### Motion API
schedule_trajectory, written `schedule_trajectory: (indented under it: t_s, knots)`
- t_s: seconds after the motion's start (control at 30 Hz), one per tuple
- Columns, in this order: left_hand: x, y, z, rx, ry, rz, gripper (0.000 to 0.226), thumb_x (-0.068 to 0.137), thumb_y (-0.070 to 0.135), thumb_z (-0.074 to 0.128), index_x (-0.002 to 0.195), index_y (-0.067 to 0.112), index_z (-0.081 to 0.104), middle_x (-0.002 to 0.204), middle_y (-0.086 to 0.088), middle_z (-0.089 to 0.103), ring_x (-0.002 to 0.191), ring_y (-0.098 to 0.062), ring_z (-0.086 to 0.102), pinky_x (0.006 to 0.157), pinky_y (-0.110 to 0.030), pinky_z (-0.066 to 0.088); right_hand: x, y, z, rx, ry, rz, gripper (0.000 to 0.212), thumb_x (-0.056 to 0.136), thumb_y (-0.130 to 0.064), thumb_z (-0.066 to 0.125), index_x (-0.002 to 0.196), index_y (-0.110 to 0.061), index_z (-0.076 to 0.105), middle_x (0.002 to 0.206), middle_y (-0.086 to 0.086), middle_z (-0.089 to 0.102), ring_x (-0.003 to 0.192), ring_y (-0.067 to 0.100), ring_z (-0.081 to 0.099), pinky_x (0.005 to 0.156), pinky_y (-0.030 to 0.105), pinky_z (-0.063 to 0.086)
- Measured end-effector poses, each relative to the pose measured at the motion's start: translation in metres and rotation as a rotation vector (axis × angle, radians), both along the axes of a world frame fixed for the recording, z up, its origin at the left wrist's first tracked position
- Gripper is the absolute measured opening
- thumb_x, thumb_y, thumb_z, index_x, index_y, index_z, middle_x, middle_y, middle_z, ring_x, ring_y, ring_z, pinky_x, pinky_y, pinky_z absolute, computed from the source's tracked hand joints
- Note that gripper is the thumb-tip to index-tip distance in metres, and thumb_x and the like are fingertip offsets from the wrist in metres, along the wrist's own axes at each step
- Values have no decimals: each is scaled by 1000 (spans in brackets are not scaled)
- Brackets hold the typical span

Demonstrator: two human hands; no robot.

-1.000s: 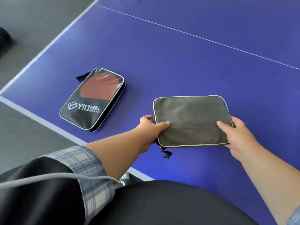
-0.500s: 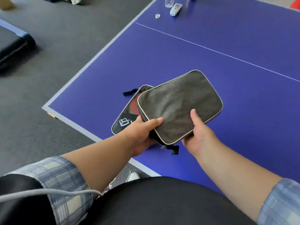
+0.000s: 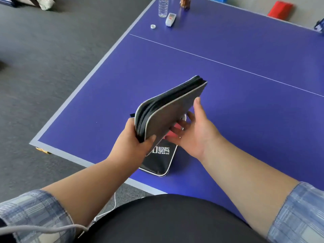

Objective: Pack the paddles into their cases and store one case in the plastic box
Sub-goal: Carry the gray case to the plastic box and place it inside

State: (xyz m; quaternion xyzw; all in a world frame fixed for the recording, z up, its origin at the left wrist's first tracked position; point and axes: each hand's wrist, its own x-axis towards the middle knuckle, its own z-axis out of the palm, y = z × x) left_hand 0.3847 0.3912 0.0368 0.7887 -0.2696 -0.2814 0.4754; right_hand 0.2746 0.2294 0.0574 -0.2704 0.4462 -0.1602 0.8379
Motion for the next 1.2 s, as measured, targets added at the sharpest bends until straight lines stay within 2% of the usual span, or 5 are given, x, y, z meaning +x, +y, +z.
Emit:
schedule_trajectory:
  t_s: [0.13, 0.43, 0.53, 0.67, 1.2]
  knots:
    - [-3, 11, -10, -121, -424, -270, 64, 75, 3, 72, 118, 46, 51, 116, 38, 52, 106, 16, 50, 86, -6, 39, 7, 1, 17, 52, 70, -11, 73, 71, -58, 82, 123, -12, 61, 110, 19, 76, 98, 40, 74, 78, 60, 58]
    - [21, 14, -29, -45, -728, -307, 80, 63, -8, 78, 128, 32, 55, 144, -4, 52, 134, -34, 44, 113, -62, 24, -9, 31, -13, 214, 167, -271, 26, 88, -12, 65, 113, -6, 67, 93, 14, 79, 77, 31, 78, 60, 42, 63]
    - [29, 1, -22, 128, -124, 67, 76, 80, 5, 71, 144, 31, 39, 156, -7, 33, 137, -33, 40, 112, -44, 30, -11, 36, -15, 240, 56, -402, 24, 88, -11, 65, 111, -9, 69, 91, 11, 80, 77, 30, 78, 60, 43, 62]
    - [24, -11, -12, 30, 990, 150, 33, 88, 43, 53, 115, 24, 56, 116, -12, 72, 98, -32, 72, 74, -44, 59, -10, 25, -16, 213, -23, -513, 23, 90, -9, 65, 112, -9, 67, 92, 10, 79, 82, 28, 78, 69, 40, 63]
    - [30, -23, -52, -139, 1001, 232, 49, 90, 1, 66, 131, 21, 49, 116, -11, 68, 82, -21, 75, 65, -35, 59, -63, 10, -42, 128, 55, -547, 39, 88, -45, 72, 117, -20, 68, 102, 4, 80, 92, 25, 77, 79, 44, 62]
